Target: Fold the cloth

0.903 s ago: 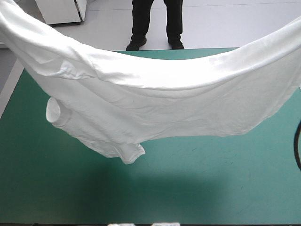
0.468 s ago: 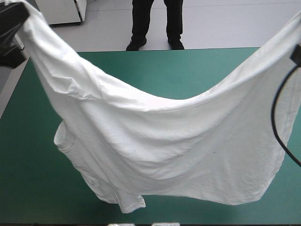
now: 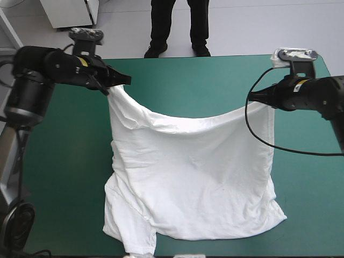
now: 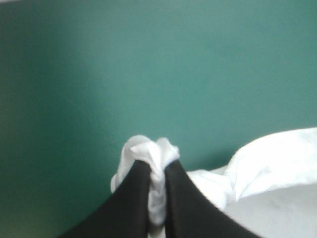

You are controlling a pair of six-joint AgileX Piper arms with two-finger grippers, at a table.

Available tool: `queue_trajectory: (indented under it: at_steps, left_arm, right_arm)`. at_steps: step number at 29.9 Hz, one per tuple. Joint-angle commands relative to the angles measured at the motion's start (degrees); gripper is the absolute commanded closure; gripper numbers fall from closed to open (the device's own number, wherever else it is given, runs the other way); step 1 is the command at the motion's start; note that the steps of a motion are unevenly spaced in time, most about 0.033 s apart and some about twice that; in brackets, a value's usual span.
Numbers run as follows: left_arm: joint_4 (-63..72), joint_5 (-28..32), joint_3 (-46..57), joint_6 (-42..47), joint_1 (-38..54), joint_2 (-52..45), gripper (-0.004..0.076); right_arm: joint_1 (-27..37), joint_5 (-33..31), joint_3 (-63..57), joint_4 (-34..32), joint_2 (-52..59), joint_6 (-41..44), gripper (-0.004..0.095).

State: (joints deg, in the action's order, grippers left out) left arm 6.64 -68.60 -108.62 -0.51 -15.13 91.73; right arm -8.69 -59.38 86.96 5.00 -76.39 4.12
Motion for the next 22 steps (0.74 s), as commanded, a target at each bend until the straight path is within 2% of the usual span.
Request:
queue_trajectory:
  at_steps: [1, 7, 10, 16, 22]
  left_arm:
    - [-0.2, 9.8, 1.6, 0.5, 0.0, 2.4, 0.0734]
    - [-0.9, 20.1, 1.4, 0.5, 0.0, 12.4, 0.0734]
    - [-2.0, 23.9, 1.4, 0.8, 0.0, 16.0, 0.0734]
    - [-5.8, 26.2, 1.3, 1.6, 0.0, 22.2, 0.0734]
    - [-5.8, 30.5, 1.3, 1.8, 0.0, 25.1, 0.0730]
  right_arm:
    - [0.3, 10.5, -2.4, 0.0, -3.6, 0.0, 0.0925]
    - [0.5, 19.3, -0.5, -2.0, -14.8, 2.1, 0.0925]
    - [1.6, 19.8, 2.5, -1.7, -20.2, 3.6, 0.0925]
    - [4.0, 18.3, 10.0, -1.5, -29.4, 3.8, 0.0925]
    - [4.5, 17.2, 12.9, -1.5, -33.4, 3.1, 0.0915]
